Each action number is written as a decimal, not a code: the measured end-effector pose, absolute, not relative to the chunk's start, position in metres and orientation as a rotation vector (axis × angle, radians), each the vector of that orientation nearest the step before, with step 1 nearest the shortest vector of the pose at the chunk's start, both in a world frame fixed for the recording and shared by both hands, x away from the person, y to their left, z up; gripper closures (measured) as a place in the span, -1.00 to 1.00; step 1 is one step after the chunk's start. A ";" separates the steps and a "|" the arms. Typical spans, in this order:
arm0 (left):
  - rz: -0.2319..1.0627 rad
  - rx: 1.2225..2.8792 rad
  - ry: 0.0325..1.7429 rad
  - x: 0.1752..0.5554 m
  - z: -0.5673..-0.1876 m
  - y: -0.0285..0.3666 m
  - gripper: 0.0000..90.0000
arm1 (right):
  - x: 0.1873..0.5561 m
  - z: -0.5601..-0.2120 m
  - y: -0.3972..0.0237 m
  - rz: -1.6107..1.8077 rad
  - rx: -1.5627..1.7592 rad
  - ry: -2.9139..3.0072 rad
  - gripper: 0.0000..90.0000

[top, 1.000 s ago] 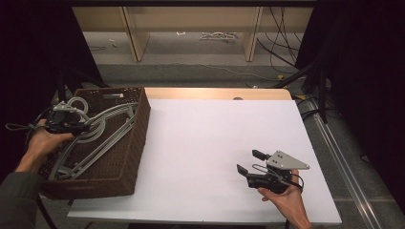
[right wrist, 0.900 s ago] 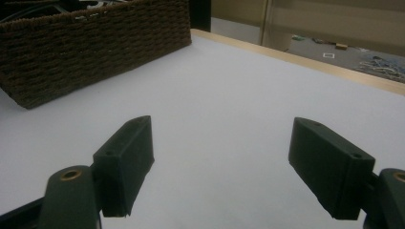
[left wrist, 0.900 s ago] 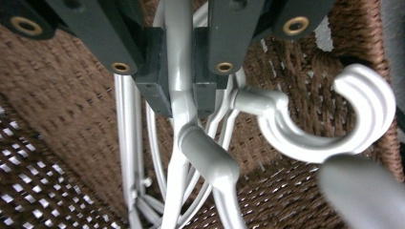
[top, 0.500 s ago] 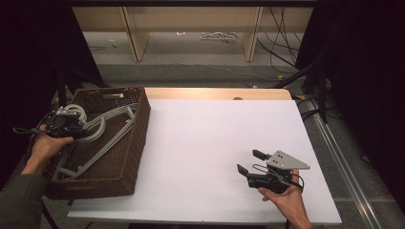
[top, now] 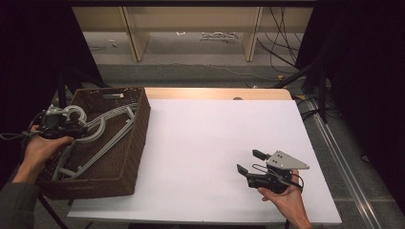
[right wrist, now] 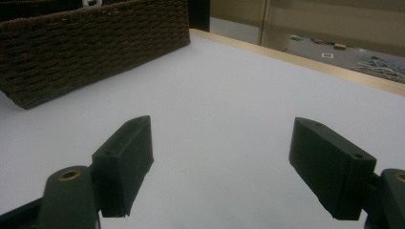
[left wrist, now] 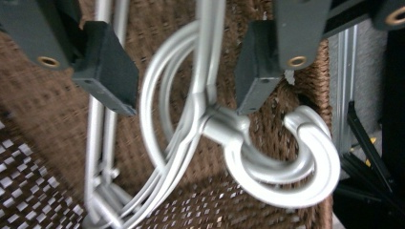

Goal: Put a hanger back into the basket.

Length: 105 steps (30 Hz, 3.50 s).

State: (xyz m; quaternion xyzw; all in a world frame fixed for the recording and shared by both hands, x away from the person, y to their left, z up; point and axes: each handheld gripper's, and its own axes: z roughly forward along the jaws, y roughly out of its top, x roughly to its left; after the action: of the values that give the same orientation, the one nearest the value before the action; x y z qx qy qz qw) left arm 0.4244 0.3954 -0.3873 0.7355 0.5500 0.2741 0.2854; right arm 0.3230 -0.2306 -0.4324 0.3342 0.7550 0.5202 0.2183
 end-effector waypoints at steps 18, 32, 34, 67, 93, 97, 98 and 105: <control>0.686 1.776 1.246 0.372 -0.354 0.343 -0.34 | 0.323 -0.432 -0.226 1.475 0.941 2.082 -0.53; 0.599 1.712 1.089 0.353 -0.363 0.284 -0.58 | 0.322 -0.432 -0.223 1.474 0.944 2.096 -0.54; 0.581 1.706 1.073 0.351 -0.365 0.276 -0.58 | 0.321 -0.431 -0.223 1.479 0.946 2.093 -0.54; 0.542 1.676 0.831 0.313 -0.401 0.209 -0.59 | 0.309 -0.432 -0.216 1.512 0.938 2.110 -0.63; 0.559 1.659 0.798 0.296 -0.430 0.193 -0.58 | 0.285 -0.434 -0.216 1.495 0.930 2.076 -0.65; 0.544 1.673 0.787 0.296 -0.431 0.190 -0.58 | 0.285 -0.433 -0.217 1.493 0.930 2.076 -0.65; 0.542 1.677 0.782 0.296 -0.431 0.189 -0.58 | 0.286 -0.434 -0.216 1.520 0.924 2.062 -0.65; 0.538 1.676 0.781 0.295 -0.431 0.187 -0.58 | 0.286 -0.433 -0.217 1.512 0.922 2.067 -0.65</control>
State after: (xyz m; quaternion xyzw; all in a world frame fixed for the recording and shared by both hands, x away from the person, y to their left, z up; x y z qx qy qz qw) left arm 0.2950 0.1867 -0.4311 0.7143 0.3329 0.2292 0.5714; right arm 0.2861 -0.2168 -0.4333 0.3312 0.7427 0.5433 0.2084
